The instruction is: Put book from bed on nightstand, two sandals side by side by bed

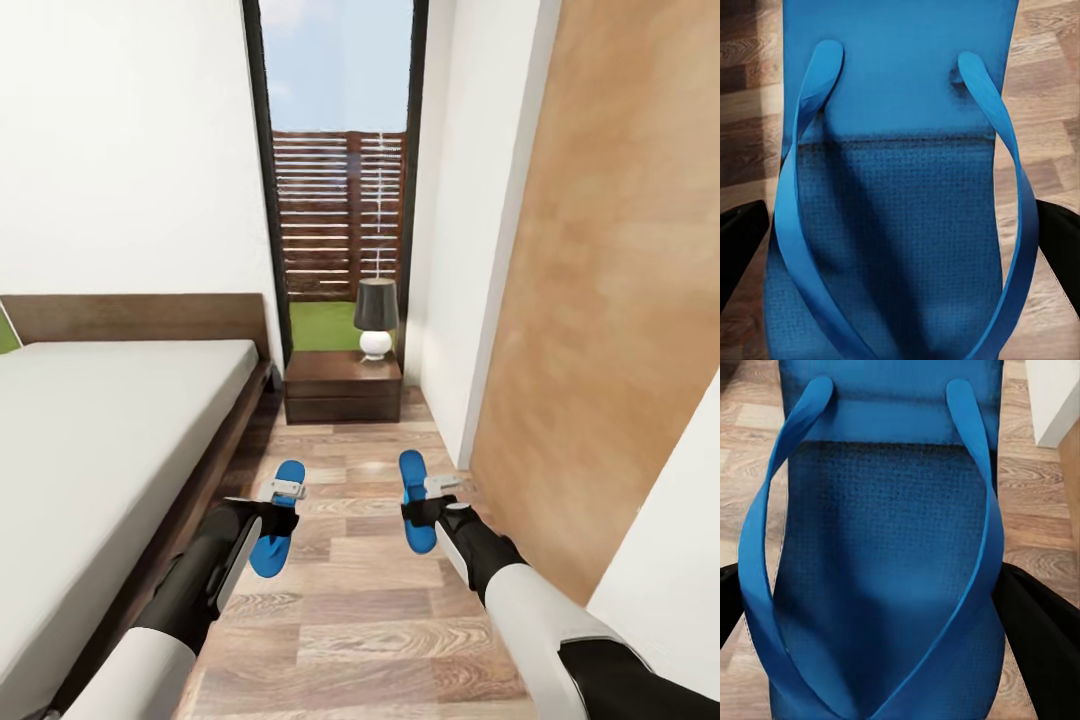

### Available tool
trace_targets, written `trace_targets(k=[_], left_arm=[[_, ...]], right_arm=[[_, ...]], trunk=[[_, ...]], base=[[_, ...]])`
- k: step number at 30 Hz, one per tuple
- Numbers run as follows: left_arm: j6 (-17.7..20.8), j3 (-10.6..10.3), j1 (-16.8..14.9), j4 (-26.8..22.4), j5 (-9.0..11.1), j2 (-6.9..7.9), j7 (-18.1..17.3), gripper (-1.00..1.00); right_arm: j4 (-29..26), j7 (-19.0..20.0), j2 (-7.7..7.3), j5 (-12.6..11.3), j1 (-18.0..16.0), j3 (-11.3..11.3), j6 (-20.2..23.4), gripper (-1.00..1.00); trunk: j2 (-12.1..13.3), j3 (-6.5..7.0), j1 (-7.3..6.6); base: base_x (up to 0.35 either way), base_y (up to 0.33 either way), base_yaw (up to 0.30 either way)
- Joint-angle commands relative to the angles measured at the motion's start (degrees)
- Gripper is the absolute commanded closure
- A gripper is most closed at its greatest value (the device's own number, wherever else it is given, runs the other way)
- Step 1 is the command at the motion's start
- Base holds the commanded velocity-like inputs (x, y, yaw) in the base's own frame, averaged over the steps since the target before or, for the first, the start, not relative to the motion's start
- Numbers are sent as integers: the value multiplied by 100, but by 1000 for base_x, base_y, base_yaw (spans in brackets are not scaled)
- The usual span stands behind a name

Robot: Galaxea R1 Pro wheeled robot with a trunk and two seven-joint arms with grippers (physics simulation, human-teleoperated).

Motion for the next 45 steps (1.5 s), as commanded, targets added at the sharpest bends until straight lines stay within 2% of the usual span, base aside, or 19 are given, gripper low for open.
trace_targets(k=[1, 29, 45], left_arm=[[26, -3, -4, -6, -6, 0, 3, 100], [24, -3, -5, -6, -6, -1, 3, 100], [24, -3, -5, -6, -6, 0, 3, 100]], right_arm=[[-13, -9, 0, 53, 6, 12, 38, 100], [-13, -9, 8, 47, 34, 12, 33, 100], [-13, -9, 8, 53, 34, 21, 34, 100]], trunk=[[-3, -6, 2], [-3, -11, 2], [-3, -124, 2]], base=[[299, -97, 0], [297, -25, 0], [276, 0, 0]])
